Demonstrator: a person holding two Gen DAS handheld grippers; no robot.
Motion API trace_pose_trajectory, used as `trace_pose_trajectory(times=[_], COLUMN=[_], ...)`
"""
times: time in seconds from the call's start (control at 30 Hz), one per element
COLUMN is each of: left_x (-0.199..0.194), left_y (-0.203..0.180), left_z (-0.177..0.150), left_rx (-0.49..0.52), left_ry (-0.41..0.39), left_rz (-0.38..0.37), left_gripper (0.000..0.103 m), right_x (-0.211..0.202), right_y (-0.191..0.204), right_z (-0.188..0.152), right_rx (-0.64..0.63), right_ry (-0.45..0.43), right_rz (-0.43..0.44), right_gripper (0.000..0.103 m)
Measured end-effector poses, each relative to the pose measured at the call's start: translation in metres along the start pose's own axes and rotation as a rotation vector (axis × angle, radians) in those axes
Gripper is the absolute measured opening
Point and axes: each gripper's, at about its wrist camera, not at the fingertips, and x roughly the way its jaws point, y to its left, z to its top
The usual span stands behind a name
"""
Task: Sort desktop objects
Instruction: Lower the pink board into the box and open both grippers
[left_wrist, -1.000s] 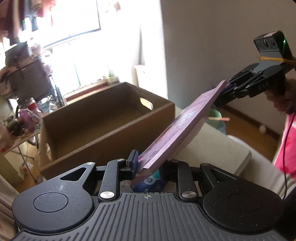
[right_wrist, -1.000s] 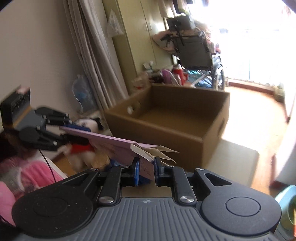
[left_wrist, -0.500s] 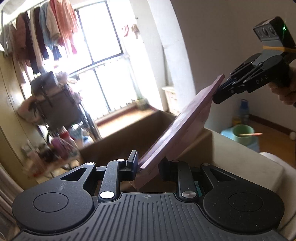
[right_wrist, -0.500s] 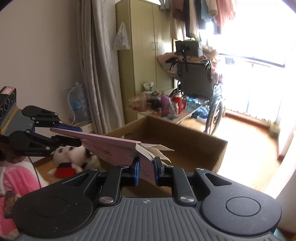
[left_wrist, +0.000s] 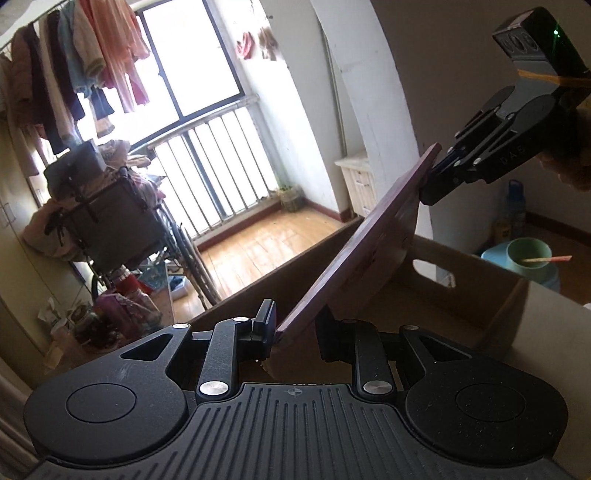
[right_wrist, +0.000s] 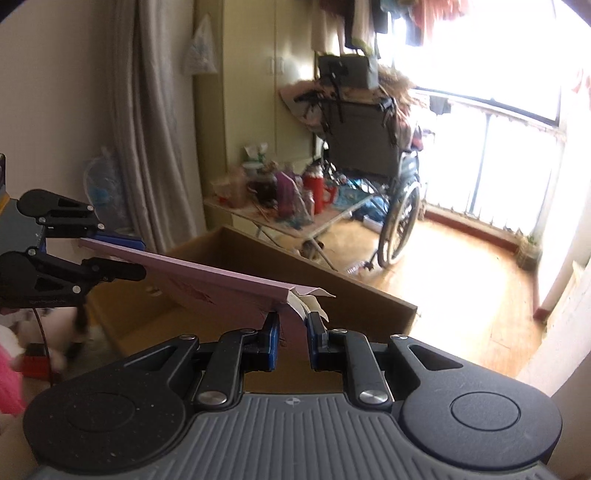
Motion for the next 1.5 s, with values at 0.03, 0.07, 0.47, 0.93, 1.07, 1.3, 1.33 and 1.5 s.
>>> trace_pose_trajectory(times=[0.03, 0.07, 0.47, 0.93, 1.07, 1.3, 1.33, 1.5], left_x=[0.009, 0.018, 0.071, 0.027, 0.029, 0.026, 0.025, 0.025], left_y=[0.002, 0.005, 0.003, 0.021, 0.034, 0.038, 0.038, 0.040], left_z=[-0.001, -0.001, -0.029, -0.006, -0.004, -0.009, -0.010, -0.014], left_rx=[0.000, 0.000, 0.061, -0.174, -0.260, -0.321, -0.324, -0.318], left_ry=[0.008, 0.015, 0.226, 0.232, 0.236, 0.261, 0.264, 0.272], left_rz=[-0.005, -0.010, -0.013, -0.094, -0.104, -0.123, -0.127, -0.126], left_gripper=[0.022, 0.022, 0.070, 0.072, 0.068, 0.058, 0.057, 0.056], right_x=[0.010, 0.020, 0.067, 0.029, 0.053, 0.115, 0.121, 0.147], right_y=[-0.004, -0.007, 0.019, 0.029, 0.034, 0.063, 0.068, 0.088], right_z=[0.001, 0.002, -0.039, 0.021, 0.040, 0.050, 0.048, 0.040], right_rx=[-0.005, -0.016, -0.277, -0.075, -0.188, -0.449, -0.484, -0.585], right_ry=[0.007, 0.013, 0.269, 0.206, 0.191, 0.278, 0.292, 0.373], right_rz=[-0.007, -0.016, -0.103, 0.013, -0.015, 0.080, 0.095, 0.168], right_gripper=[0.017, 0.018, 0.037, 0.053, 0.053, 0.053, 0.053, 0.052])
